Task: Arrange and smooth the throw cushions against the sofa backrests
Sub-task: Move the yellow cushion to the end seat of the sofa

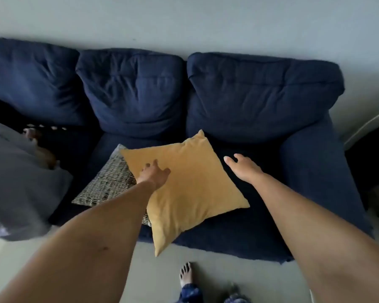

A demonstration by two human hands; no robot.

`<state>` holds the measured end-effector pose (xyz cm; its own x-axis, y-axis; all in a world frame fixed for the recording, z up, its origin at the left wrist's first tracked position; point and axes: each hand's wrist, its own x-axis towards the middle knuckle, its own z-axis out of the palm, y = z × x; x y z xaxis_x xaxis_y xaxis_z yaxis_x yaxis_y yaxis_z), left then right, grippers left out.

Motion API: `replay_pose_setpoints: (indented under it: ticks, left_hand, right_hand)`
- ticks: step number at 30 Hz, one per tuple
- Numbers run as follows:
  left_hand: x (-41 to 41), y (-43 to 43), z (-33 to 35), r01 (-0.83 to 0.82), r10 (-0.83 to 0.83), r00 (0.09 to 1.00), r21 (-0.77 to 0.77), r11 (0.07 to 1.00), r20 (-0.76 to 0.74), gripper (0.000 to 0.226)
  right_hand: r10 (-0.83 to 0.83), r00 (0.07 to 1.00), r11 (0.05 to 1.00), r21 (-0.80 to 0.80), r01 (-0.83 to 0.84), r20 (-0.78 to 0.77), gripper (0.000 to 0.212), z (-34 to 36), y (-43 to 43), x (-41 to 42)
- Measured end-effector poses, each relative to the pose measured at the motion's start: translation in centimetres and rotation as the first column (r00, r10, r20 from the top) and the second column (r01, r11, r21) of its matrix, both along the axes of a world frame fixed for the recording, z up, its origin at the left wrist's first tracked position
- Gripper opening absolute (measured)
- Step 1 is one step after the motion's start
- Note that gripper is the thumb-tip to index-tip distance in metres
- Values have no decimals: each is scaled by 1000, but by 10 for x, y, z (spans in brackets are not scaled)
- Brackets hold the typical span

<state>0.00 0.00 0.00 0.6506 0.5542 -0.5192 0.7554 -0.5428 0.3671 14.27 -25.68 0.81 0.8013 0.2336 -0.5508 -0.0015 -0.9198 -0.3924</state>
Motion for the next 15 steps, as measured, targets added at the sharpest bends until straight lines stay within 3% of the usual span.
replay_pose_setpoints:
  ticks: [4, 8, 15]
  left_hand:
    - [4, 2, -39, -230, 230, 973, -16, 973, -24, 87]
    - [5, 2, -79, -459, 462, 886, -56, 887, 49, 97]
    - [10, 9, -130, -642, 668, 728, -189, 743, 153, 111]
  right_hand:
    - [-21, 993, 1000, -2, 21, -113, 77, -45, 25, 12]
    - [-52, 987, 997, 49, 60, -154, 79, -93, 44, 31]
    - [-133, 969, 976, 142, 165, -208, 90, -158, 63, 74]
